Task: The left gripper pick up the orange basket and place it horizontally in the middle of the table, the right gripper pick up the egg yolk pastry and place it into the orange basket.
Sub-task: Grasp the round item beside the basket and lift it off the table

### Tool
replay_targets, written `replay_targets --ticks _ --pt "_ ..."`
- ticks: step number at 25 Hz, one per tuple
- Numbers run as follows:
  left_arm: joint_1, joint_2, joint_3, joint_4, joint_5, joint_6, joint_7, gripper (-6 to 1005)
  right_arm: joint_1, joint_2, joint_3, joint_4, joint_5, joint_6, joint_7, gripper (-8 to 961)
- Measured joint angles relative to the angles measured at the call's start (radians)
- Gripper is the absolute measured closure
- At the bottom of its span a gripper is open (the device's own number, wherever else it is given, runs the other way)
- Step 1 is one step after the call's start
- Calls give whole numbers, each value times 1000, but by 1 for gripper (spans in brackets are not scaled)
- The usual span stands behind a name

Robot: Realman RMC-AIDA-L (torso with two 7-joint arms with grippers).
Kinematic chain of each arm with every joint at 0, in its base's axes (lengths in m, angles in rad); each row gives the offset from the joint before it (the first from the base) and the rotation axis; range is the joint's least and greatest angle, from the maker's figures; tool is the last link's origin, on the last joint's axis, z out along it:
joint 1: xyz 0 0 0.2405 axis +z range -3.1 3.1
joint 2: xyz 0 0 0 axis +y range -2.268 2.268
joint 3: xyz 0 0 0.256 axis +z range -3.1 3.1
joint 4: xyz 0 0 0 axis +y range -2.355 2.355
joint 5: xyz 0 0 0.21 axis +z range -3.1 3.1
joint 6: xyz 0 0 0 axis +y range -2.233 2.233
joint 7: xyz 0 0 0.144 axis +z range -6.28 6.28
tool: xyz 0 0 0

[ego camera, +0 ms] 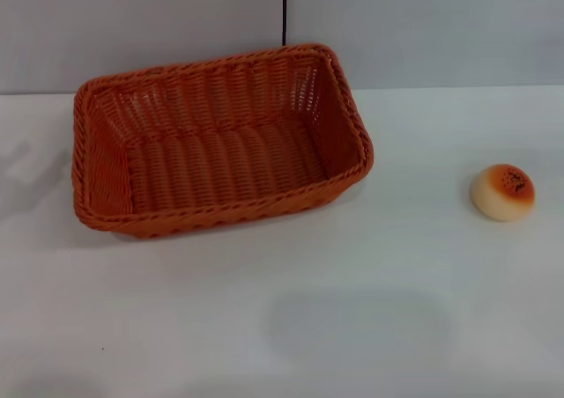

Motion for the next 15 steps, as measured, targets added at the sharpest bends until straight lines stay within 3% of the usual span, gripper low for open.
replay_targets --ticks 1,3,6,9,11,15 --pt "0 0 -15 -42 -5 13 48 189 31 -12 -2 -55 -119 -79 116 473" --pt "0 0 -24 -59 -7 26 78 189 46 -19 -3 -69 -168 -114 160 473" --pt "0 -1 -61 -102 -9 67 156 189 142 -59 -7 -76 -386 -258 286 473" --pt "-1 -2 -82 -141 -9 89 202 189 185 -68 -19 -63 -478 -296 307 474" --pt "1 -2 -85 -170 -9 112 244 189 211 -69 -83 -41 -531 -303 337 474" --pt "5 -2 -93 -205 -10 128 276 189 221 -69 -144 10 -533 -270 359 474"
